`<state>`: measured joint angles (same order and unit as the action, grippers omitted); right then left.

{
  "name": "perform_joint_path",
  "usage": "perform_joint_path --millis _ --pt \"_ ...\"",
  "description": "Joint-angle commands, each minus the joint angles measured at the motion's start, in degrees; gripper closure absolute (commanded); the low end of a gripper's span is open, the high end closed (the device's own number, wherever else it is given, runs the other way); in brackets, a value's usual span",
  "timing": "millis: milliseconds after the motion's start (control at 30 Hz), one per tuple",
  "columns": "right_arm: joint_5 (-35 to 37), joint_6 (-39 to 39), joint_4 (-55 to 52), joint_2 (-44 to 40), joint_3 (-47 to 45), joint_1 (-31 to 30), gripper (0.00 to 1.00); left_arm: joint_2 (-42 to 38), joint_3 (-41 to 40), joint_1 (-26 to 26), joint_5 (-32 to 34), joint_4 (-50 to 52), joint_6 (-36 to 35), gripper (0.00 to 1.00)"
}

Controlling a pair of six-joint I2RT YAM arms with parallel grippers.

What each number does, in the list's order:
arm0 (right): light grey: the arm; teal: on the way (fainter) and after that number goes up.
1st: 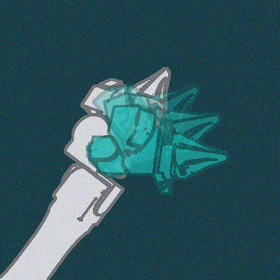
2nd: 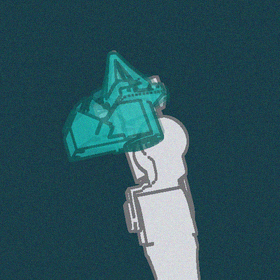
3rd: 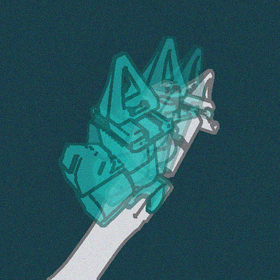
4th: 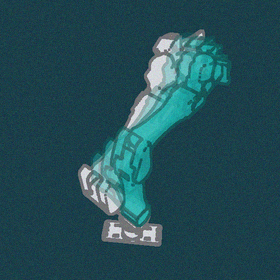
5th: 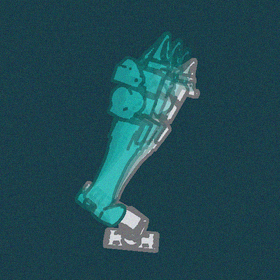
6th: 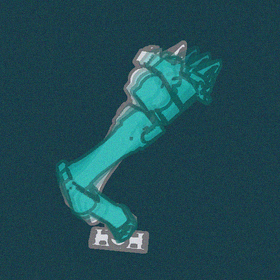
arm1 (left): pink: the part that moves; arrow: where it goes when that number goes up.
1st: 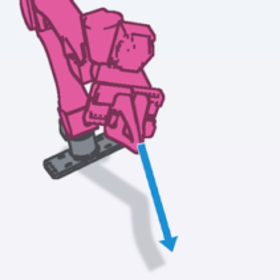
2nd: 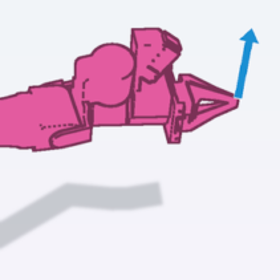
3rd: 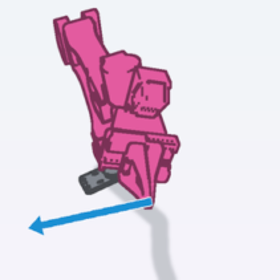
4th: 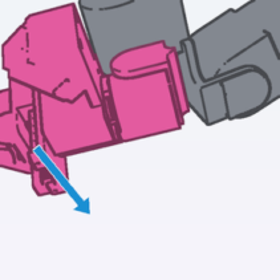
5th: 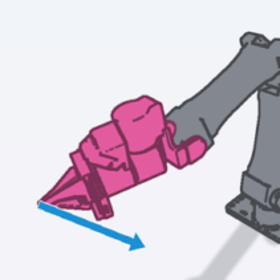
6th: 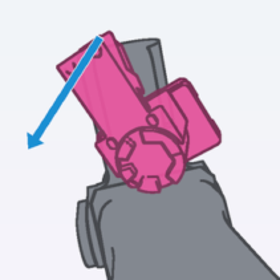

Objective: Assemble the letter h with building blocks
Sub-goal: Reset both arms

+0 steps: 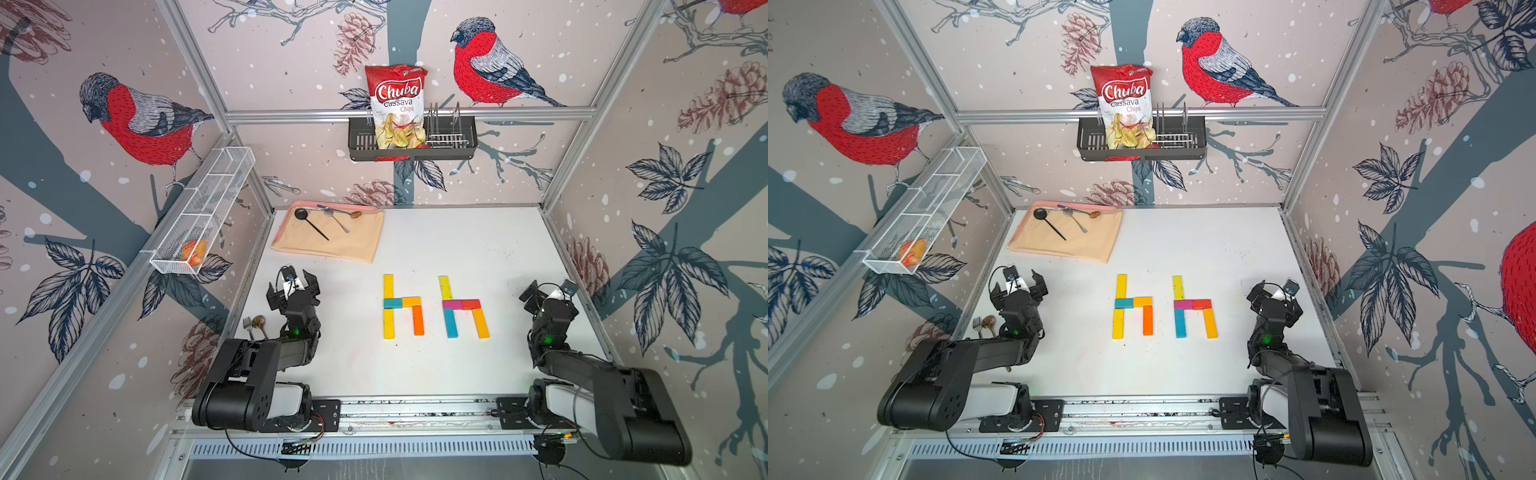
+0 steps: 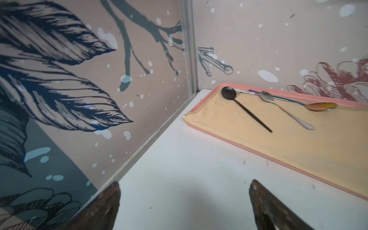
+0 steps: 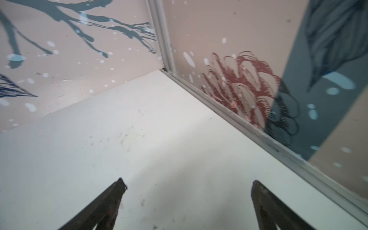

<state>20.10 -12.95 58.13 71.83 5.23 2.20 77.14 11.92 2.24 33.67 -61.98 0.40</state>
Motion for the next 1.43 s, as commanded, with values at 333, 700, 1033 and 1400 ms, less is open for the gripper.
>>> perform_joint_path --millis 333,700,1033,1400 --pt "-7.6 5.2 19.0 14.3 4.1 -2.0 0.00 13.8 -3.8 -0.9 -21.2 -26.4 1.0 0.01" --pt "-3.7 7.9 19.8 16.3 5.3 -4.8 0.00 12.4 -0.5 0.7 -15.1 -18.1 1.2 0.01" --pt "-2.8 8.5 20.5 16.3 5.1 -5.5 0.00 12.1 -0.1 0.8 -15.6 -16.1 1.2 0.02" --pt "-6.7 9.4 20.3 16.3 5.1 -5.1 0.00 12.2 0.0 0.7 -15.6 -16.1 1.2 0.02"
